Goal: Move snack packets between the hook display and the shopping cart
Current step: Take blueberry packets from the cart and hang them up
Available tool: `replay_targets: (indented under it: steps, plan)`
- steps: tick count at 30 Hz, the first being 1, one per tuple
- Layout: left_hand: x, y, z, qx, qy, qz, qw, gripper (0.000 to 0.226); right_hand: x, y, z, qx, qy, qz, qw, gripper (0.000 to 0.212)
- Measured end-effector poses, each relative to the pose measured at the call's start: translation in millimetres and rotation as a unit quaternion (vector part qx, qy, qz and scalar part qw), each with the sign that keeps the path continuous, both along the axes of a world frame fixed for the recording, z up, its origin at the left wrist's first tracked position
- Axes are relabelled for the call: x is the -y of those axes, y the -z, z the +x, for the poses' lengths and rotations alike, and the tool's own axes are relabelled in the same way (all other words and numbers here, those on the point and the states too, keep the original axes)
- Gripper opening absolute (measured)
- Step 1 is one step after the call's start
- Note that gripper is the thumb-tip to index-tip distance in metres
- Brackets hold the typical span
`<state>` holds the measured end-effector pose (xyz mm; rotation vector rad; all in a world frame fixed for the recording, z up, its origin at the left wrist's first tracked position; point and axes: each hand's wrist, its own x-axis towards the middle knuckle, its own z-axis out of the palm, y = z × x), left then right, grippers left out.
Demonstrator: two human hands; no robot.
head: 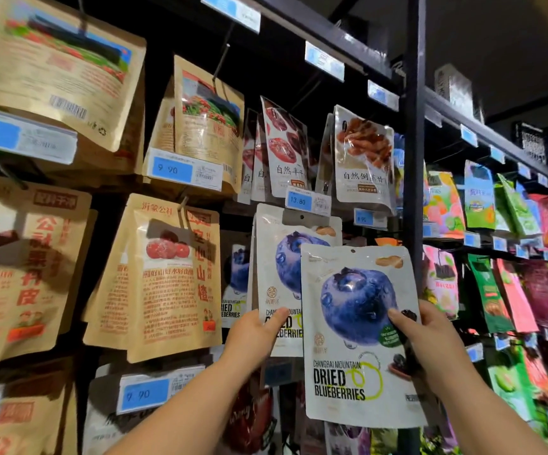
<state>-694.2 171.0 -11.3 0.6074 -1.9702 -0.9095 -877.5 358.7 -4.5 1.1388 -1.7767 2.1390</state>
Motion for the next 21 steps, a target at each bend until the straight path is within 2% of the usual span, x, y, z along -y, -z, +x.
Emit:
replay_targets:
  steps: [12,16,19,21]
  plan:
    - [9,-1,-5,-0.049,-0.032,0.057,0.997,0.041,10,-5,2,-0.009,-0.012,-0.004,1.0,0.012]
    - [12,0,-7,-0.03,-0.067,0.027,0.997,0.038,17,-6,0,0.021,-0.026,-0.011,0.999,0.014]
    - [12,3,-7,-0.086,-0.077,0.017,0.993,0.053,22,-8,3,0.028,-0.042,-0.017,0.999,0.015]
    - [7,7,-5,-0.142,-0.105,-0.054,0.983,0.063,24,-10,6,0.031,-0.052,-0.023,0.998,0.012]
